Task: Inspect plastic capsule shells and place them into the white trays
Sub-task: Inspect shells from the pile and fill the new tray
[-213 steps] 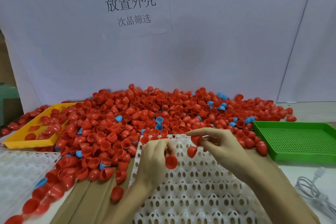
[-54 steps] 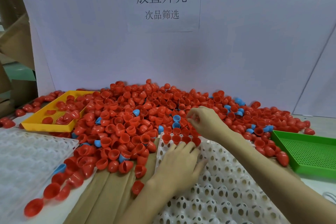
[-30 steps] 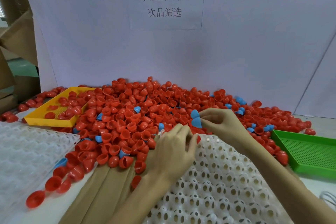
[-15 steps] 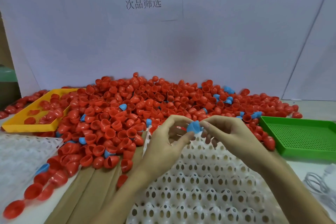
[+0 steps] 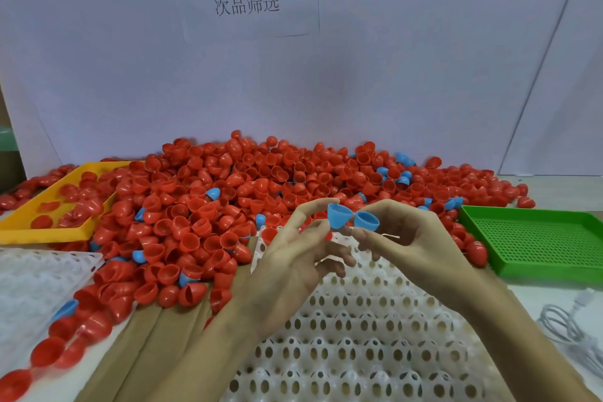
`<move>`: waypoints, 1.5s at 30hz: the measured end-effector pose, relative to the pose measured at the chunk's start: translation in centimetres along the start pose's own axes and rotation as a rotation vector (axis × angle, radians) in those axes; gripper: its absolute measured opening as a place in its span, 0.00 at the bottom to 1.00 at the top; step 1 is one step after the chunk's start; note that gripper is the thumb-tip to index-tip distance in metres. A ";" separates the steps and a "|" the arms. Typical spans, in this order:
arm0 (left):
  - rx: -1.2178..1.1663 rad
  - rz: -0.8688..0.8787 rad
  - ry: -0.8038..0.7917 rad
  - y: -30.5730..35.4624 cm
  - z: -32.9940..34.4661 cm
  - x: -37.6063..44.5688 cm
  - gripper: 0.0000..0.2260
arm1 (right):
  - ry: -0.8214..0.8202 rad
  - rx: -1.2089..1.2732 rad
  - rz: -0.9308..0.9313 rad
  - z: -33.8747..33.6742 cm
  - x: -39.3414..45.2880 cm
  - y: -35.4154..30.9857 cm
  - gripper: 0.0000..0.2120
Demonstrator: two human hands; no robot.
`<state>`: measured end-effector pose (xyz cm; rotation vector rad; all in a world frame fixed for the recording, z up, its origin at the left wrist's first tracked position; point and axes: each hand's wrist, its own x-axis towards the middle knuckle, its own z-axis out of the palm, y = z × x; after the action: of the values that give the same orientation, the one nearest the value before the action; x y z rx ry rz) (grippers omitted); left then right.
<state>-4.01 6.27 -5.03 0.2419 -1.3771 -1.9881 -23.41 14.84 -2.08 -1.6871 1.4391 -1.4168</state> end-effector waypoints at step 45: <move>0.152 -0.385 0.253 0.5 -0.4 0.0 0.22 | -0.013 -0.312 0.033 -1.0 1.8 3.2 0.03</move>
<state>-3.56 5.83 -4.75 0.8542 -1.3927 -2.0657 -25.82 12.45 -3.85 -1.8431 1.7439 -1.2086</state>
